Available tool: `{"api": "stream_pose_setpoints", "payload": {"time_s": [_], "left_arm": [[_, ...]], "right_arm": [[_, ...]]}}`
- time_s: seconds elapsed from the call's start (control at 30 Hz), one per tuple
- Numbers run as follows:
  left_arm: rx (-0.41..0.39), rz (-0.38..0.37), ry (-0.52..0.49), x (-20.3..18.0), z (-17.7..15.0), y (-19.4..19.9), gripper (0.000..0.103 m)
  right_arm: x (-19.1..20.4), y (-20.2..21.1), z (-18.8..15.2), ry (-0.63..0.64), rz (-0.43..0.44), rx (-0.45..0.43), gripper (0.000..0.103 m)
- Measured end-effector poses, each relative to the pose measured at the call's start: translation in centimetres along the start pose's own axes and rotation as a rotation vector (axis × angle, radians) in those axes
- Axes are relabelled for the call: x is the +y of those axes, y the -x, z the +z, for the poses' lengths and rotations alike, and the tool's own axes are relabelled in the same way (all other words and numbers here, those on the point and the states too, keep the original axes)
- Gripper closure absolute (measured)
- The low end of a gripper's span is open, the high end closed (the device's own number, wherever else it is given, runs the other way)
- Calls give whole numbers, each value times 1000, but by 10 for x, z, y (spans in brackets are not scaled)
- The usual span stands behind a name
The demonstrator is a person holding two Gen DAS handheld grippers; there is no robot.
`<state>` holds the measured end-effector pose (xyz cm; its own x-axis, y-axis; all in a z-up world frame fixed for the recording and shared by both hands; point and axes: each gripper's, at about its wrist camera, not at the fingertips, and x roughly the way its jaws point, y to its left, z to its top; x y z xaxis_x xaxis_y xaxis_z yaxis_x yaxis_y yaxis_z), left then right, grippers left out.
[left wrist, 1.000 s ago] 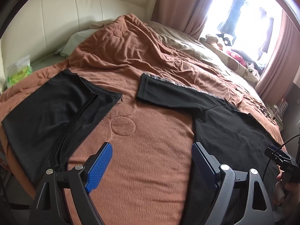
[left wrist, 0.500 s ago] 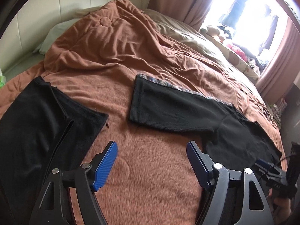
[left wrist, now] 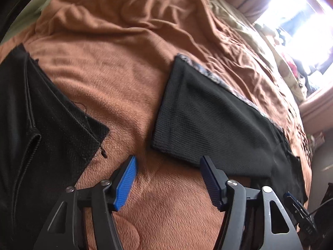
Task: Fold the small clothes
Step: 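Grasp the sleeve with the left gripper and lift it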
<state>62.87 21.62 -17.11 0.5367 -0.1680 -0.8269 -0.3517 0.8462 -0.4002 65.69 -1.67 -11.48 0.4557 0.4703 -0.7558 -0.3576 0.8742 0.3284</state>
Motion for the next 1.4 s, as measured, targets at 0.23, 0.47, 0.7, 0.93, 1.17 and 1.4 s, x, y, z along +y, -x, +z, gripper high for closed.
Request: {"api": "stream_pose_setpoints", "payload": {"time_s": [0.23, 0.47, 0.7, 0.93, 1.17, 1.4], "left_arm": [[1, 11, 22, -7, 14, -11, 68], [5, -34, 17, -10, 25, -6, 93], [-47, -100, 21, -24, 49, 20, 95], [-91, -157, -34, -69, 64, 47, 95], [-94, -224, -120, -132, 61, 57, 95], [-68, -281, -212, -193, 41, 54, 95]], "right_arm": [[5, -37, 23, -15, 32, 19, 69], [-2, -67, 37, -85, 108, 31, 80], [2, -101, 43, -110, 184, 93, 84], [0, -102, 52, -132, 228, 120, 84], [-29, -51, 46, -149, 244, 58, 64], [-73, 1, 35, -193, 228, -16, 33]]}}
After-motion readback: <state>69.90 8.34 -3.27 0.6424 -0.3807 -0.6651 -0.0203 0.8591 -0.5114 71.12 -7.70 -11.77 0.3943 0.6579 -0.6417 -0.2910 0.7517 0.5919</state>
